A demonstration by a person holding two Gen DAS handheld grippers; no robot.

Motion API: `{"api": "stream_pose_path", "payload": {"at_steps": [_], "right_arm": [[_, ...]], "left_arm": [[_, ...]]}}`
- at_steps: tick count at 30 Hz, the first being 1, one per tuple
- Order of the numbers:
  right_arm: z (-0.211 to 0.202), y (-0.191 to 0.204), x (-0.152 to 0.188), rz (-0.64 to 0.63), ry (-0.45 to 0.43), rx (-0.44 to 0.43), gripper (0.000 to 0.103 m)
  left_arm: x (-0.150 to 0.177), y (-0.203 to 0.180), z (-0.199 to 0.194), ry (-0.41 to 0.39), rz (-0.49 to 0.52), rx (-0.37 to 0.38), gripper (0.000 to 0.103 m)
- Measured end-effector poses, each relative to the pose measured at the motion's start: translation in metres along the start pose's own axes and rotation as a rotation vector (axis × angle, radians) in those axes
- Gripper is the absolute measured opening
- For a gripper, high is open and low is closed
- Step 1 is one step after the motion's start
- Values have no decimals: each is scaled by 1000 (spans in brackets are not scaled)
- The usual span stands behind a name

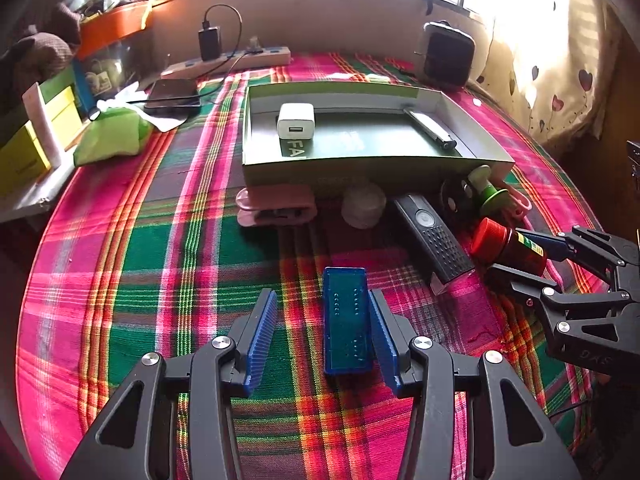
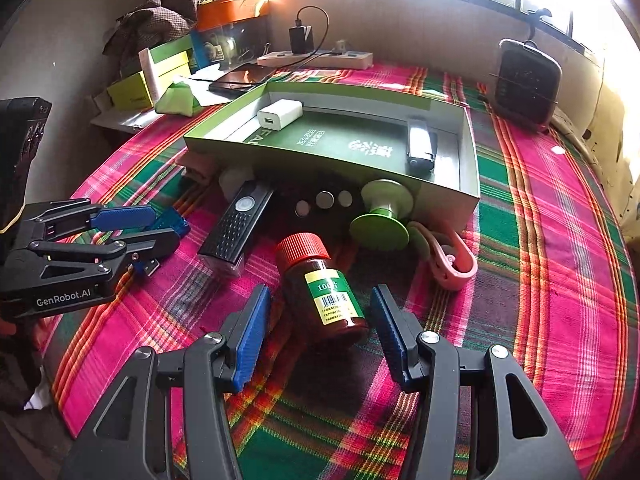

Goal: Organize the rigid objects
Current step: 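Close the left tool on the blue USB case while the right tool grasps the brown bottle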

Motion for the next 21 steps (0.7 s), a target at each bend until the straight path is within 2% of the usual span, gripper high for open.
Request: {"api": "stream_pose_path", "payload": {"at_steps": [6, 9, 13, 19, 21], "right_arm": [[0, 0, 0, 1, 1, 4, 53], [-1, -1, 0, 0, 0, 14, 42], [-2, -1, 1, -4, 0, 26, 33], [-5, -3, 4, 22, -4, 29, 33], [-6, -4, 5, 35, -6, 28, 33]], "left_arm": [[-1, 0, -2, -4, -12, -1, 45], [-1, 1, -3, -8, -14, -2, 42], [-2, 2, -3, -13, -25, 2, 33], [-2, 3, -2, -19, -29, 5, 22], [-3, 3, -1, -21, -29, 6, 21]]}}
Point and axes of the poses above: each gripper's, at about its wrist camera, not at the fingertips, and z roughly the way its jaws point, y to its left, x to its underside, the point moved 10 cm from there along z, roughly the way its jaws point
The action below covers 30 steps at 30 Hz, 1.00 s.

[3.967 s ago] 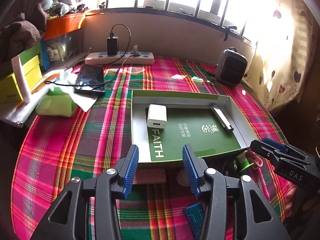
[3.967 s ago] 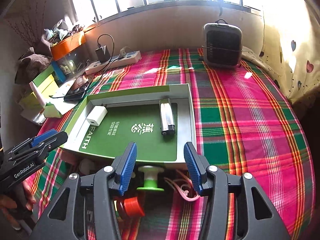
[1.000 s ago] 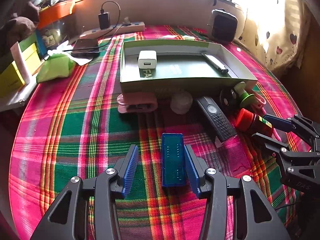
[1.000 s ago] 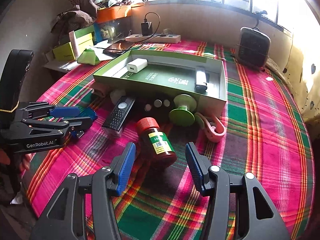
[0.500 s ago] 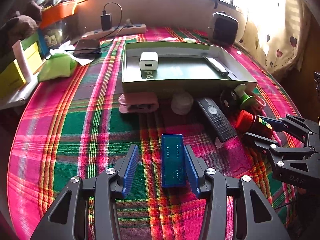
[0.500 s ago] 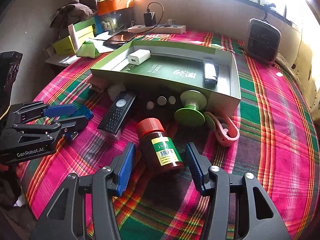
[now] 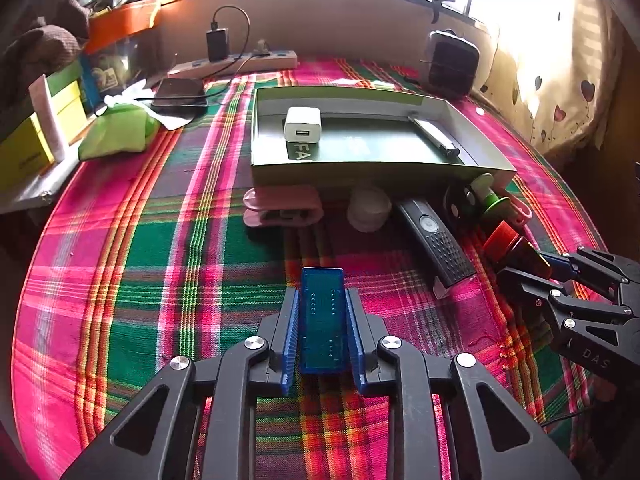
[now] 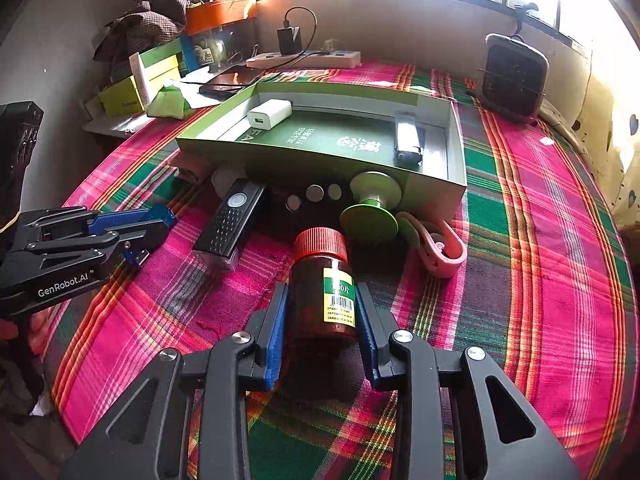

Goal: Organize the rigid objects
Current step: 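Close the left tool on the blue USB case while the right tool grasps the brown bottle, then carry the blue case and the brown bottle over the green tray with both tools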

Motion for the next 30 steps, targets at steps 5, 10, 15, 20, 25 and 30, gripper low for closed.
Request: {"api": "stream_pose_path", "payload": {"at_steps": [5, 10, 15, 20, 25, 30], "right_arm": [[-1, 0, 1, 15, -2, 6, 33], [-2, -1, 2, 24, -4, 9, 33], [-3, -2, 3, 40, -7, 13, 33], [-5, -4, 3, 59, -17, 16, 33], [-7, -5, 2, 70, -23, 11, 33], [-12, -4, 0, 73, -36, 8, 33]], "left_arm": [[1, 0, 0, -7, -2, 2, 21], [1, 0, 0, -7, -2, 1, 21], [1, 1, 0, -7, -5, 4, 21], [0, 1, 0, -8, -7, 7, 21], [0, -1, -1, -10, -6, 9, 21], [-2, -3, -5, -22, -7, 15, 21]]}}
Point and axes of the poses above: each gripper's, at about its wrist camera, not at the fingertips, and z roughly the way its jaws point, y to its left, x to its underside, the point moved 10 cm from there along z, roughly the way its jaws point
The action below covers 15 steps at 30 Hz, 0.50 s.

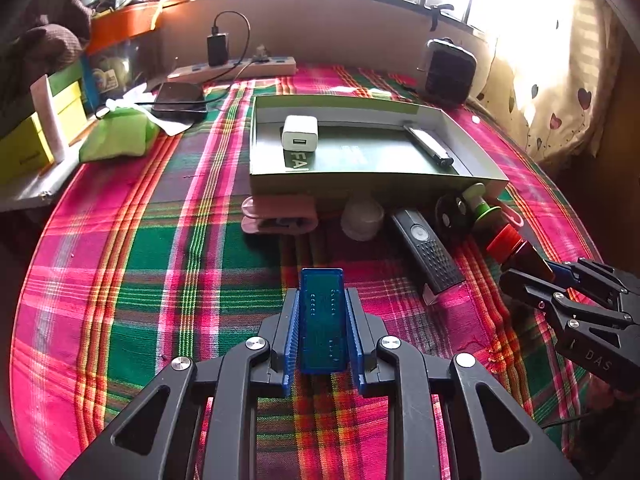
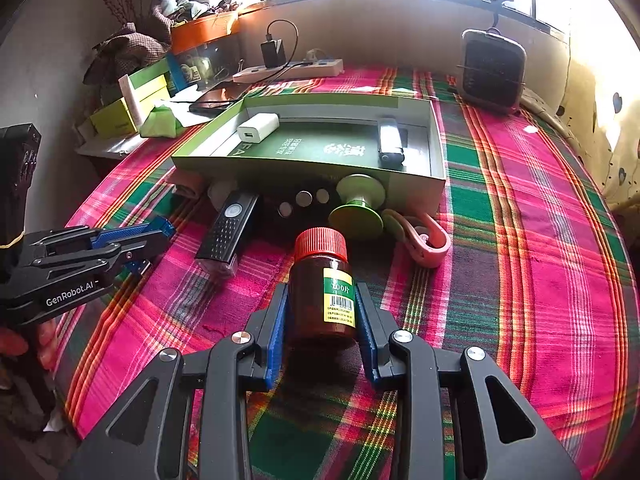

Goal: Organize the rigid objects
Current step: 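Carry the blue case and the brown bottle over the green tray with both tools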

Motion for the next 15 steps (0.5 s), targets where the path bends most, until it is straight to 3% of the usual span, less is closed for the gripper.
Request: {"api": "stream_pose_path", "payload": {"at_steps": [15], "right_arm": [[-14, -3, -12, 27, -41, -12, 33]], "left_arm": [[-17, -9, -16, -40, 2, 30, 21]]}}
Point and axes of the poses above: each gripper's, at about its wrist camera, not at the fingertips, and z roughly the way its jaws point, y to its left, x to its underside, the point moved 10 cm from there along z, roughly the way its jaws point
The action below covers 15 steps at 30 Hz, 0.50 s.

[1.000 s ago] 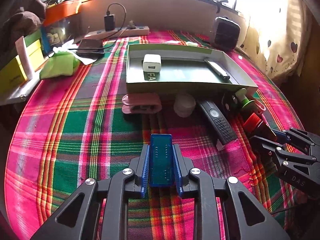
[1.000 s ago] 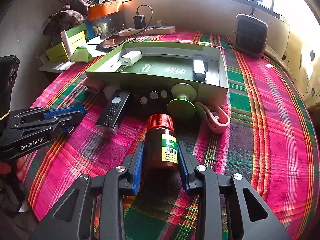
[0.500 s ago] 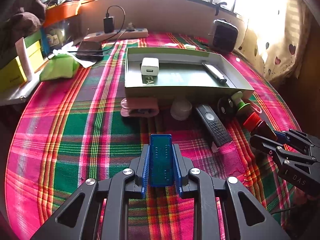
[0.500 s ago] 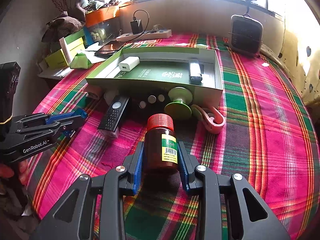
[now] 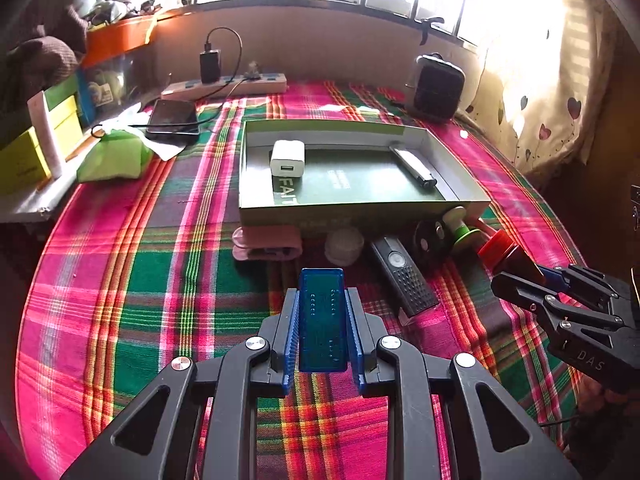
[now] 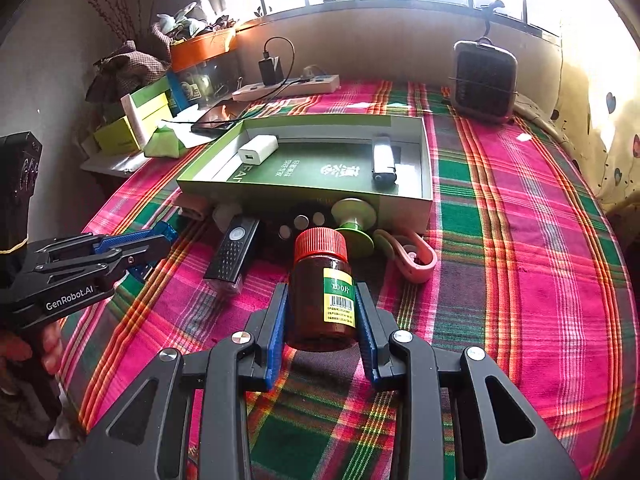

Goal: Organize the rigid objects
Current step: 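Carry the blue case and the brown bottle over the green tray with both tools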

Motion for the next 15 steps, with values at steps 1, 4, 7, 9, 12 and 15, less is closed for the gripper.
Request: {"api": "stream_pose_path", "payload": {"at_steps": [1, 4, 7, 9, 12, 15], "right_arm": [[-1, 0, -1, 1, -3, 0, 33], [-4, -3, -6, 6, -13, 1, 33], [-6, -4, -13, 10, -26, 2, 33], [-7, -6, -19, 9, -34, 4, 33], [-7, -7, -27, 14, -43, 7, 33], [-6, -9, -36, 25, -51, 8, 33]], "left_arm": [[-3, 0, -1, -4, 0, 2, 21], [-8, -1, -2, -10, -6, 13, 21], [-16, 0, -1, -13, -6, 19, 21], [-21, -1, 0, -19, -4, 21, 21], [-31, 2, 4, -21, -16, 28, 21], [-40, 5, 9, -25, -22, 29, 21]]}}
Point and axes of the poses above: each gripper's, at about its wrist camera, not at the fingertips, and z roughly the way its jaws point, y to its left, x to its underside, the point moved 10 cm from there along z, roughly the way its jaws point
